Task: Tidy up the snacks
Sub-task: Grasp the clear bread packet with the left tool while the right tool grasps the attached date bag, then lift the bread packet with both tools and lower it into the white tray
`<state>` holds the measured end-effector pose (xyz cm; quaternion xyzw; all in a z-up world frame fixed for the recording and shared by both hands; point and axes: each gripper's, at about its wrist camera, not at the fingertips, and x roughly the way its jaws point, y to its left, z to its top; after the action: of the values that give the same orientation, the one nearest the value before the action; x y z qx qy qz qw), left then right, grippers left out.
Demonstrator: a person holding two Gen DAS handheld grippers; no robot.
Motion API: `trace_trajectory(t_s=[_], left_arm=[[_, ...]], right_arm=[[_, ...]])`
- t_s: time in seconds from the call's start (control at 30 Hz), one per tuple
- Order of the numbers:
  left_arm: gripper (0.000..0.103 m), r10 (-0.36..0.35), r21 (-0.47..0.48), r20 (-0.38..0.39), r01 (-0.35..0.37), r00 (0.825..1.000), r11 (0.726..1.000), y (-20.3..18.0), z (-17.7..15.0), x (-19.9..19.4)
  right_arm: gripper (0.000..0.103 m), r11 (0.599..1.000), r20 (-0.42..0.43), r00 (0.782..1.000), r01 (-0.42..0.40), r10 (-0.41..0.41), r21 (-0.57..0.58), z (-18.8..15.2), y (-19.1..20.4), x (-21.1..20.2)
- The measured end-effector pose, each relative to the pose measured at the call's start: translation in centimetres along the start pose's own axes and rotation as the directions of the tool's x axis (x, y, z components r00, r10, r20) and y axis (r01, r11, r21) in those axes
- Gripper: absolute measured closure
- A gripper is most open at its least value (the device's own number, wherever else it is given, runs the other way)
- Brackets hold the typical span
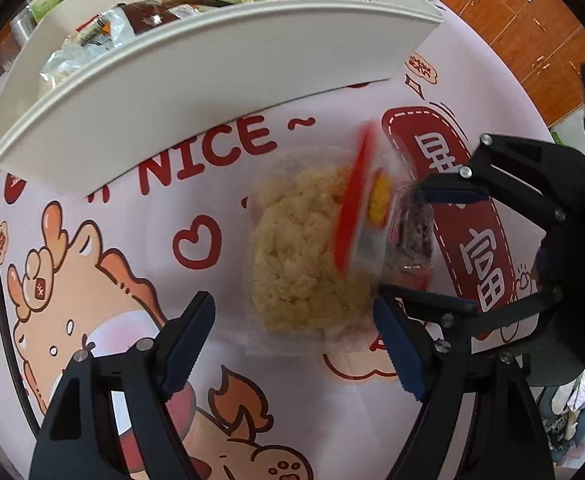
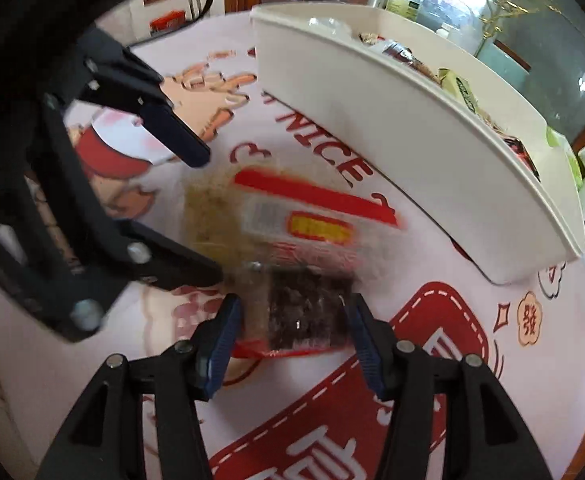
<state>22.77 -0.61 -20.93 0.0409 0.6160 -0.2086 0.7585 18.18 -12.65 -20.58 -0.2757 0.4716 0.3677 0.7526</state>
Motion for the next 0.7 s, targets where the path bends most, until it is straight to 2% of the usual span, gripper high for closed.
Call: trace_trajectory(t_s=[0.07,0.17,0.47,0.53,0.57,0.7], left_arm=[[0.022,-0.007,-0.001,-0.002,0.007,1.000,1.000,-0.1,0.2,0.6],[0.022,-0.014,-0.003,-0.004,0.014,1.000,1.000,-0.1,0.5,1.1],[0.022,0.044,0.039,0.028,-0.045,0.999,0.998,-1.5,1.9,2.2],[0.032,0.066,0.048,0.043,-0.068,0.997,0.997,-2.0,1.9,2.3],[0.046,0.080,0.057,0.058,-0.084,0.995,0.995,-2.3,1.9,2.2],[0.047,0.088,0.030,0.071,-0.090,0.994,0.996,-2.7,1.9,2.2]], right_arm=[[0.048,0.998,0.003,0.999,-0.040,0.040,0.049,0.1,-0.8,0.3],[0.057,0.995,0.021,0.999,-0.032,0.031,0.092,-0.2,-1.7,0.2],[0.058,0.976,0.047,0.999,0.002,-0.013,0.220,-2.1,-4.2,-0.4],[0.058,0.972,0.051,0.999,0.003,-0.016,0.237,-2.3,-4.3,-0.4],[0.058,0.970,0.052,0.998,0.003,-0.016,0.244,-2.2,-4.2,-0.4],[0.058,0.963,0.056,0.998,0.002,-0.018,0.271,-2.3,-3.7,-0.7]])
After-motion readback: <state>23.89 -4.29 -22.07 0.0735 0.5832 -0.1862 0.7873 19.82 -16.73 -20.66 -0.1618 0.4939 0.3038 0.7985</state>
